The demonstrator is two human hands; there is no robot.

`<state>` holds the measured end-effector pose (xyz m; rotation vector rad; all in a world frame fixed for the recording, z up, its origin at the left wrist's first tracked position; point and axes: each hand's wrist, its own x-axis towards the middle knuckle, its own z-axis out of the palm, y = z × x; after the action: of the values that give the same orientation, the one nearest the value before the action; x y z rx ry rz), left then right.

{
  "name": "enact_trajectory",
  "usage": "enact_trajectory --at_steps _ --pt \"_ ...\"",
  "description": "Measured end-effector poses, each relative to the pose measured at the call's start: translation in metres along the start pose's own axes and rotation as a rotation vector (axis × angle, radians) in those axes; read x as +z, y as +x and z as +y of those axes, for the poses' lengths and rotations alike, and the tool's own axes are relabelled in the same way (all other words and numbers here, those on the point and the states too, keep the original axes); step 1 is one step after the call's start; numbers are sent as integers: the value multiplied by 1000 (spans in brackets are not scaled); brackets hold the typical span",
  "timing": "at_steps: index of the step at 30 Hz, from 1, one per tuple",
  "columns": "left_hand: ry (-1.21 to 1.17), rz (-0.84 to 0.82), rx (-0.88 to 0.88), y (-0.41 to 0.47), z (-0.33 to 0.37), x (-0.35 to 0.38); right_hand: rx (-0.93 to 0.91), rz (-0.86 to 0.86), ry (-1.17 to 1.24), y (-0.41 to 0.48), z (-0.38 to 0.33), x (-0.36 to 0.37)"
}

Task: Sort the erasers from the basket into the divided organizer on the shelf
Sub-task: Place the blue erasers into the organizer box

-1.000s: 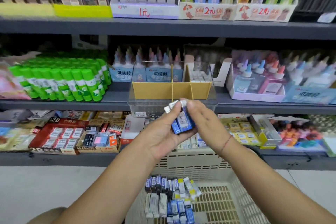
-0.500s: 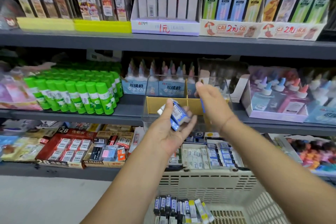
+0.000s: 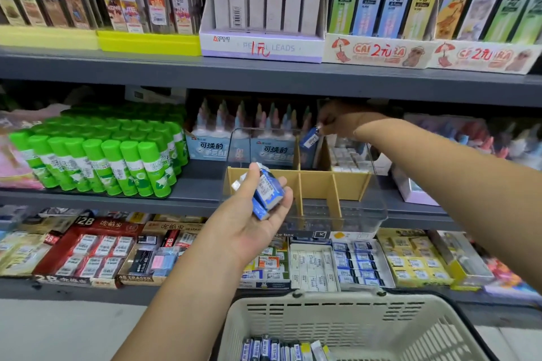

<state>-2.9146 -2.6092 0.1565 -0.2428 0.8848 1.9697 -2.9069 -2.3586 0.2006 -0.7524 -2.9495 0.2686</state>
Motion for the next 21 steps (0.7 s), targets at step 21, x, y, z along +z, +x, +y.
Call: enact_trajectory --at_steps 21 --pt "64 46 -46 3 -12 -5 -132 173 -356 7 -18 52"
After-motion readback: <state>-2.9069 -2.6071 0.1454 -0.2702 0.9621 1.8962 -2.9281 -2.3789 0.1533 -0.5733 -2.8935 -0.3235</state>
